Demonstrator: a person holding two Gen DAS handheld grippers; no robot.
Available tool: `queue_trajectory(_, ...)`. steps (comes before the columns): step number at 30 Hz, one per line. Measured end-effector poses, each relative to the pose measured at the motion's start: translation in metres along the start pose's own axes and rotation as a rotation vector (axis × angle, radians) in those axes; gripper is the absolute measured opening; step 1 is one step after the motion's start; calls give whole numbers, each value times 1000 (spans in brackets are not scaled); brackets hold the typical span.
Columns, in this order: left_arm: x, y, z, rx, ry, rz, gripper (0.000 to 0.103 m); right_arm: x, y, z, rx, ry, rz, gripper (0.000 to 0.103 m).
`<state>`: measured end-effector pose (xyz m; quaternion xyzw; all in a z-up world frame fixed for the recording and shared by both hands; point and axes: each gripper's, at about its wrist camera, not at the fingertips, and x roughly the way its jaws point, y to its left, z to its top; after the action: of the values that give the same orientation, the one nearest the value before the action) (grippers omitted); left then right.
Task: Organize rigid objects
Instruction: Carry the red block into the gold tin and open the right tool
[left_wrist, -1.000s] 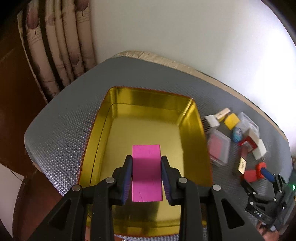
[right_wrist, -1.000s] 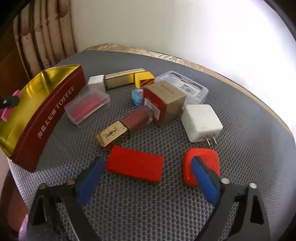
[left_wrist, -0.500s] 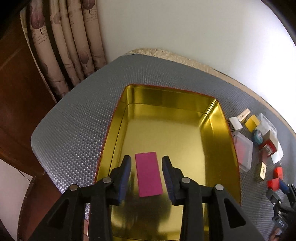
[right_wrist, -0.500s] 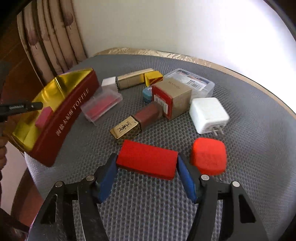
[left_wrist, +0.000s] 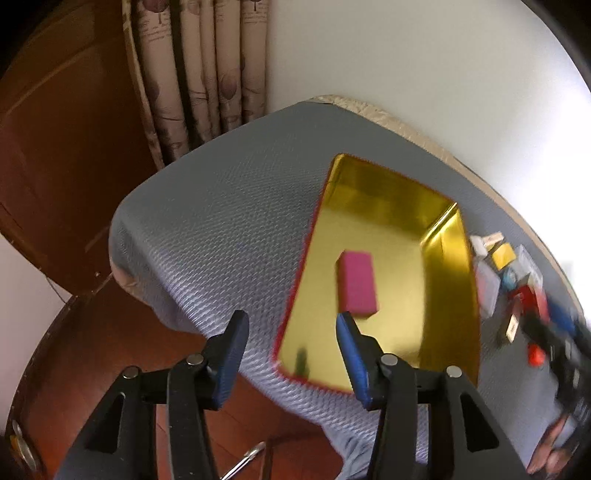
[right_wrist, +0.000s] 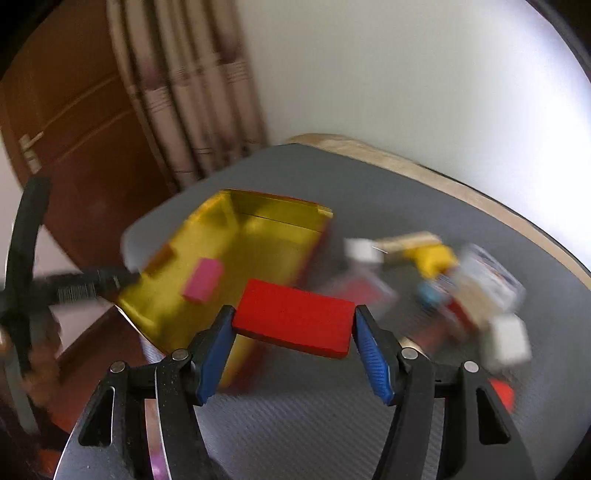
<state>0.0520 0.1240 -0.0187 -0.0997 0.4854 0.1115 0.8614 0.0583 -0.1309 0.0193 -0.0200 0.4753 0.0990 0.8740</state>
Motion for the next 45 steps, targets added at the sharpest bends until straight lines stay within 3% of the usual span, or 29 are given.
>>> queue_trajectory(5, -11, 1, -7, 31, -106, 73, 50, 65, 39, 45, -82, 108, 60, 60)
queue_trajectory(8, -16, -1, -9, 68, -167, 116, 50, 104, 50, 69, -97, 183, 49, 60)
queue_trajectory(16, 1, -3, -9, 105, -111, 136, 50, 172, 61, 98, -116, 298, -8, 60)
queue_trajectory(28, 7, -2, -10, 91, -89, 111, 51, 207, 72, 103, -115, 305, -44, 61)
queue_trajectory(35, 6, -3, -10, 90, -95, 114, 51, 164, 64, 107, -52, 154, 16, 64)
queue_trajectory(38, 5, -4, -12, 100, -104, 124, 51, 124, 52, 100, -17, 48, 49, 73)
queue_trajectory(42, -4, -9, -14, 121, -142, 141, 51, 68, 30, 71, 6, -56, 53, 75)
queue_trajectory(45, -14, -16, -18, 150, -184, 138, 51, 20, 1, 29, 38, -127, -11, 86)
